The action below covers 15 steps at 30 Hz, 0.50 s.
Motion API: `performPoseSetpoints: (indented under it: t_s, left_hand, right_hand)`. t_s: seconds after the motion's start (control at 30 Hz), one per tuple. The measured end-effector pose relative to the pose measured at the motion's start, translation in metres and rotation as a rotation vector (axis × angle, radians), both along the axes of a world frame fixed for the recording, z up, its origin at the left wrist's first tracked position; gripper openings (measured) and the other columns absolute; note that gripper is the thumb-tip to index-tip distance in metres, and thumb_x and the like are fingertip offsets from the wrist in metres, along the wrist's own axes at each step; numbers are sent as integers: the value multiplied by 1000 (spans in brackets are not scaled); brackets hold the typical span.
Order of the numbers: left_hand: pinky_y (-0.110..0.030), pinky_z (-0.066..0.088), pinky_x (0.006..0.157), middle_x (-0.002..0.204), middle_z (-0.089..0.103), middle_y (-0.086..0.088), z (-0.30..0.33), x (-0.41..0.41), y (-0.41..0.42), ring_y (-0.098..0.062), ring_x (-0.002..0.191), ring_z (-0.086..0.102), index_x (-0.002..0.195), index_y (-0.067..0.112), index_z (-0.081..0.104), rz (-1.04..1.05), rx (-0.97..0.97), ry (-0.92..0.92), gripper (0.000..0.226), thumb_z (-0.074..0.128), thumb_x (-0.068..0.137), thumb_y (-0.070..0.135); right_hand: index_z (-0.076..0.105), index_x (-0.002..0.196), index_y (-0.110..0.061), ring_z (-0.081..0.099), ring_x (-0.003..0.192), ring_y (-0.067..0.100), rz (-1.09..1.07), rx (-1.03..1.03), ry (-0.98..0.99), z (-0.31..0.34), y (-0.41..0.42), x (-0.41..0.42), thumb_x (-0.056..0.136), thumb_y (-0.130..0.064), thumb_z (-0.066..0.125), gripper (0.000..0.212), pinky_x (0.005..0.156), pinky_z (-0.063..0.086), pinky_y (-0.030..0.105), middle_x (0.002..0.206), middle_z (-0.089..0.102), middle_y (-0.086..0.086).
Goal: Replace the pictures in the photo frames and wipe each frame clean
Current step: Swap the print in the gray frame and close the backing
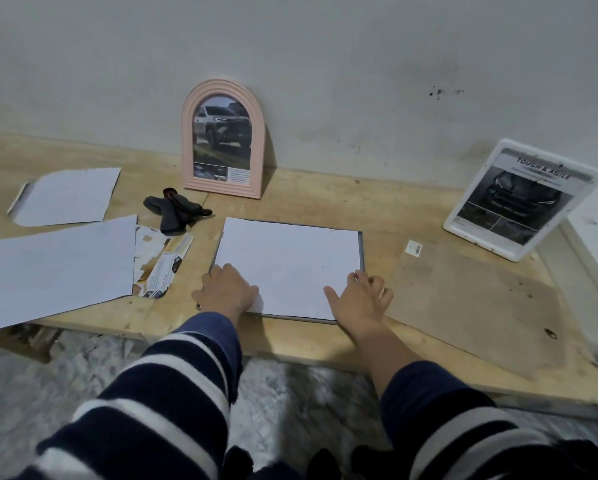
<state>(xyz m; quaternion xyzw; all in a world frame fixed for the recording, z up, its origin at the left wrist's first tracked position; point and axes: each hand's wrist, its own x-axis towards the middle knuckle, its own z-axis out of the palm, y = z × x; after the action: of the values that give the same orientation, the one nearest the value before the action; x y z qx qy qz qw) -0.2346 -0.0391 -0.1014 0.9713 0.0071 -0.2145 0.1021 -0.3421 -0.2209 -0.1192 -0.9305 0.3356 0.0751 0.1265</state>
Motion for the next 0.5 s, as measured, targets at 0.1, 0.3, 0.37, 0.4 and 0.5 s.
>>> performPoseSetpoints:
  t_s: [0.1,0.3,0.37,0.4,0.5]
  left_hand:
    - [-49,33,101,141,36,-8,0,0,-1,-29,132,32,135,14,38,0,14,-8,62,58,87,48]
    - [-49,32,105,143,33,-11,3,-2,-5,-30,134,29,137,12,34,1,46,-22,68,59,86,48]
    - [-49,31,105,143,32,-11,4,-1,-5,-30,134,29,138,12,33,1,42,-21,69,60,86,48]
    - [-48,31,104,143,32,-11,5,-1,-5,-30,134,28,138,12,32,1,41,-19,69,60,86,48]
    - [-49,32,104,142,32,-11,2,0,-3,-30,134,28,138,12,31,2,30,-9,70,61,85,47]
  right_hand:
    - [33,144,-21,30,129,23,-30,23,-35,1,2,3,89,-48,53,65,104,22,42,146,37,-2]
    - [24,148,-28,37,121,20,-133,47,-238,0,8,9,84,-13,60,74,95,27,35,134,48,-6]
    - [26,146,-29,45,119,20,-191,151,-369,3,5,11,85,-7,56,72,96,35,35,135,46,-6]
    - [26,146,-28,48,119,21,-250,267,-436,7,2,12,86,-6,56,70,95,41,36,137,44,-3]
    - [30,144,-19,55,115,26,-470,576,-471,16,-12,17,87,-18,63,66,84,48,33,134,49,2]
